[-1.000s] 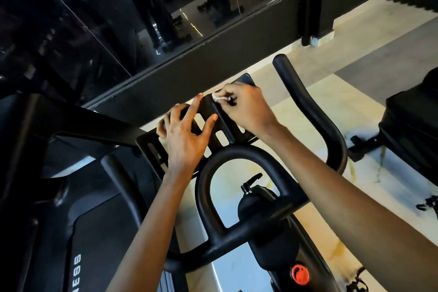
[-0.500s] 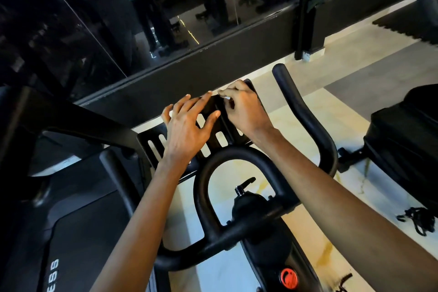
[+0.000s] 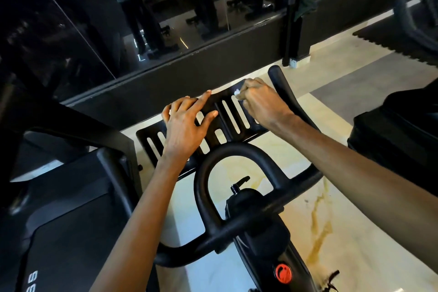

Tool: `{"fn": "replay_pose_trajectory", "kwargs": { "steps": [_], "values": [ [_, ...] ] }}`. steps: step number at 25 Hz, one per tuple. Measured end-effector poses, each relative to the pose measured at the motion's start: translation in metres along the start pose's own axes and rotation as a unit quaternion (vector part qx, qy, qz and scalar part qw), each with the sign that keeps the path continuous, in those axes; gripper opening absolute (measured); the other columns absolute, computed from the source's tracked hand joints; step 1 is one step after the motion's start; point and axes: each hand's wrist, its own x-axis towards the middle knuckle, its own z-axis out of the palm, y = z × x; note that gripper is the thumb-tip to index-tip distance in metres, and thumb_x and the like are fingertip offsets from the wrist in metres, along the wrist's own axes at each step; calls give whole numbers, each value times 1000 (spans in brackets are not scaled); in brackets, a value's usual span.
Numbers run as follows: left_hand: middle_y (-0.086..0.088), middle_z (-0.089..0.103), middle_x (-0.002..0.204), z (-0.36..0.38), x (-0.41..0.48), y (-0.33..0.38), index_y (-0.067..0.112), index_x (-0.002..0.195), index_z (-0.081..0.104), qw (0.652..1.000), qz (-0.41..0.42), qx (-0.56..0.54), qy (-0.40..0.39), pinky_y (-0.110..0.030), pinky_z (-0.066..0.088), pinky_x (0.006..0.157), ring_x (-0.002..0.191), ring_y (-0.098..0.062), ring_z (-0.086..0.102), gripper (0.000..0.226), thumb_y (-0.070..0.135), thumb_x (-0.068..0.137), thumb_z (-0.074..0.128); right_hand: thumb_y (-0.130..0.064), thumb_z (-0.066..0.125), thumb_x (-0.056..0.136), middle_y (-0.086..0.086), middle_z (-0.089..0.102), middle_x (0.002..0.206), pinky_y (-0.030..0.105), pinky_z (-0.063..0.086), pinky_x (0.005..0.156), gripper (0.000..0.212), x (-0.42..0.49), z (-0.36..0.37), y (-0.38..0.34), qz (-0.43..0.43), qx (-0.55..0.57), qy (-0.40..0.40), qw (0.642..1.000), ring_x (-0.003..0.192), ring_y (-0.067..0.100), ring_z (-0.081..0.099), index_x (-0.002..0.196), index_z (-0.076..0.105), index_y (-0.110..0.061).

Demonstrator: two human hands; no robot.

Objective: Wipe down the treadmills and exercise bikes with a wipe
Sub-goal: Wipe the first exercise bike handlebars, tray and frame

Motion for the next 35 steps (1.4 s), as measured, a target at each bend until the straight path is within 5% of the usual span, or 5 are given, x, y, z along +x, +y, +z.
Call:
{"fn": "replay_pose_trajectory", "kwargs": {
  "steps": [7,12,22,29,35],
  "values": [
    [2,62,124,4,1,-2,36,147,48,1000,5,-8,14,-44,25,108,125,-23,46,52,52,97,55,1,63,88,11,70,108,38,55,88,25,-30,-2,-12,79,63,-41,994,97,29,67,104,78,-11],
    [0,61,129,3,0,-1,36,147,48,1000,9,-1,16,-47,26,108,124,-25,47,52,51,98,56,-4,59,91,7,66,103,34,52,80,25,-2,-7,-20,83,120,84,986,91,26,66,106,75,-15],
    [-2,58,135,2,1,-1,39,148,45,1000,9,-15,-4,-45,36,99,111,-25,48,52,51,98,53,1,56,93,9,63,107,33,52,82,25,13,-8,-17,43,53,46,997,101,26,61,106,74,-10],
    [-3,55,138,5,-3,-1,37,151,41,1000,9,4,3,-42,33,101,118,-27,46,55,50,99,53,7,65,83,10,73,101,34,56,85,23,-37,10,-25,160,119,-31,979,92,26,70,92,79,-9],
    [-4,54,140,5,-3,0,37,152,39,1000,8,20,0,-44,34,103,119,-29,46,55,50,100,51,-7,76,84,-3,74,98,1,38,67,14,-48,-3,-24,144,202,-114,962,77,-2,59,96,79,-14]
  ]
}}
